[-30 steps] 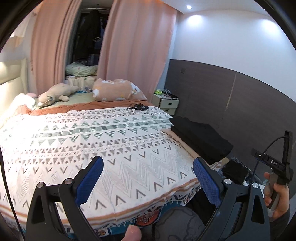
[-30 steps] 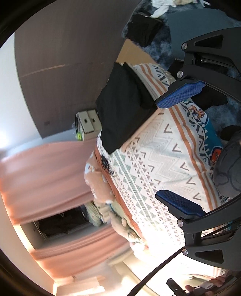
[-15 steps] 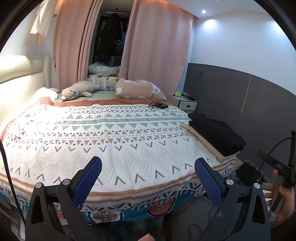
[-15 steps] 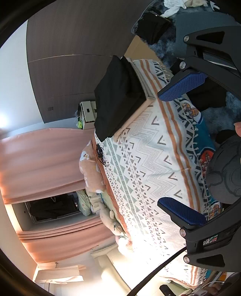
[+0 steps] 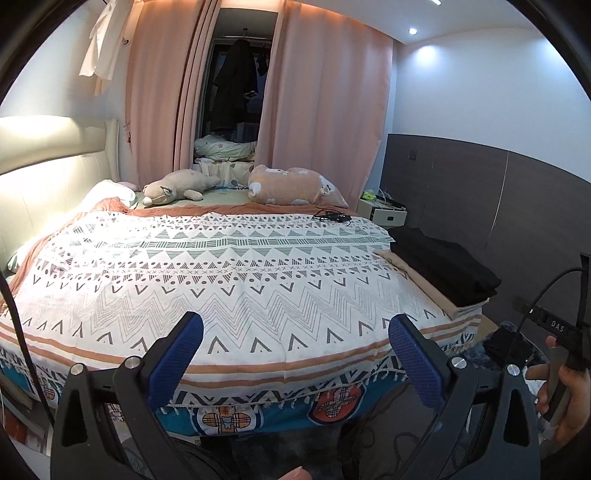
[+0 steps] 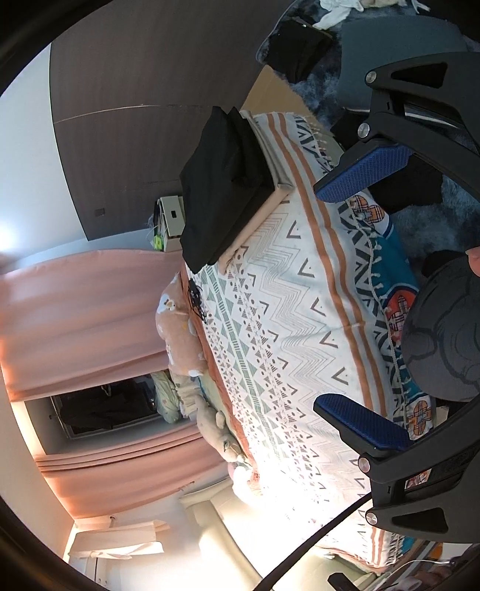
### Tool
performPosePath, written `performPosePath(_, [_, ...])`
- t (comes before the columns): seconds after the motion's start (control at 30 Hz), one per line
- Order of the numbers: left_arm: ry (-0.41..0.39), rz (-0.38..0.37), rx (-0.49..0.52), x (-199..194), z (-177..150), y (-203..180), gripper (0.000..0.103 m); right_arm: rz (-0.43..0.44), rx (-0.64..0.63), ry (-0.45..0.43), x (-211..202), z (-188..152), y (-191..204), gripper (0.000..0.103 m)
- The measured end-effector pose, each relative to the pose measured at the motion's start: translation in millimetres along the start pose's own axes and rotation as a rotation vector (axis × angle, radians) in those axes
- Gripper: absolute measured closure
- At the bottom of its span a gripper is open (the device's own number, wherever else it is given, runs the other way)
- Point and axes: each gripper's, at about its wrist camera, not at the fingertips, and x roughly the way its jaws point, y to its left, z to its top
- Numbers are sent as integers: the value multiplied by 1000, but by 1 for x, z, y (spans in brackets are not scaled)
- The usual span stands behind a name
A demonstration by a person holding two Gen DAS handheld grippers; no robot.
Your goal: Fold large clothes
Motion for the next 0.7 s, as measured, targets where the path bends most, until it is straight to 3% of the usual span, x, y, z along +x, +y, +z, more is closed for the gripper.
performPosePath(0.7, [-11, 24, -6, -2, 2, 0, 1, -6, -16, 6, -1, -6, 8, 0])
